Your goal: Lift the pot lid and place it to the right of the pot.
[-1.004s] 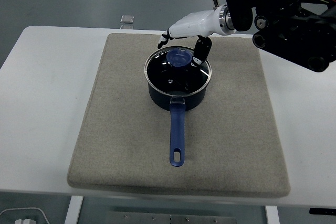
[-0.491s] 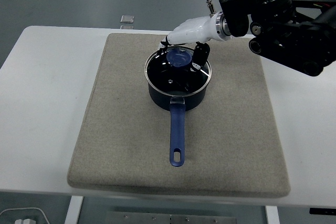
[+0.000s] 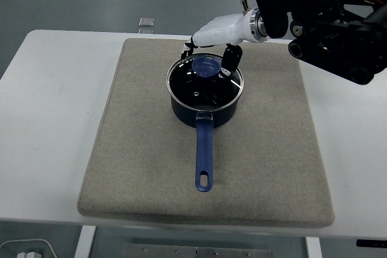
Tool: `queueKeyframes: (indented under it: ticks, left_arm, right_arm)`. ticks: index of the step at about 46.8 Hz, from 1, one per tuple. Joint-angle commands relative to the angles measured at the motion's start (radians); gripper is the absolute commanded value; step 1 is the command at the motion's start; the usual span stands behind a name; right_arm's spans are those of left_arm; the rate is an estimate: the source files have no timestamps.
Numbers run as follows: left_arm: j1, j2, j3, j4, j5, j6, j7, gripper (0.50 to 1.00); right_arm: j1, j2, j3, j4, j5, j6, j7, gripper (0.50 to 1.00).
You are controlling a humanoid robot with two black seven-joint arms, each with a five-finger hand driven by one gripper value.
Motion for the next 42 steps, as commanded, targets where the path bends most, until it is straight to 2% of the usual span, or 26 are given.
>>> queueKeyframes:
  ticks: [1, 4, 20, 28, 37, 42]
  left_arm:
    - [0.0, 0.0, 0.0, 0.0, 0.0, 0.0, 0.0, 1.0]
    - [0.0, 0.0, 0.0, 0.0, 0.0, 0.0, 0.001, 1.0]
    - [0.0, 0.0, 0.0, 0.0, 0.0, 0.0, 0.0, 1.0]
    - [0.0, 0.0, 0.0, 0.0, 0.0, 0.0, 0.0, 1.0]
    - [0.0, 0.0, 0.0, 0.0, 0.0, 0.0, 0.0, 1.0]
    - [0.0, 0.0, 0.0, 0.0, 0.0, 0.0, 0.0, 1.0]
  right_arm:
    - [-0.001, 0.001, 0.0, 0.0, -0.003, 0.0, 0.0, 0.817]
    - [-0.001, 0.001, 0.0, 0.0, -0.003, 0.0, 0.0, 0.803]
    - [0.001, 0.001, 0.0, 0.0, -0.003, 0.0, 0.0, 0.795]
    - [0.002, 0.001, 0.0, 0.0, -0.003, 0.002, 0.001, 0.729]
    - [0.002, 0.001, 0.002, 0.0, -0.003, 0.002, 0.002, 0.723]
    - [0.002, 0.001, 0.002, 0.002, -0.003, 0.003, 0.002, 0.688]
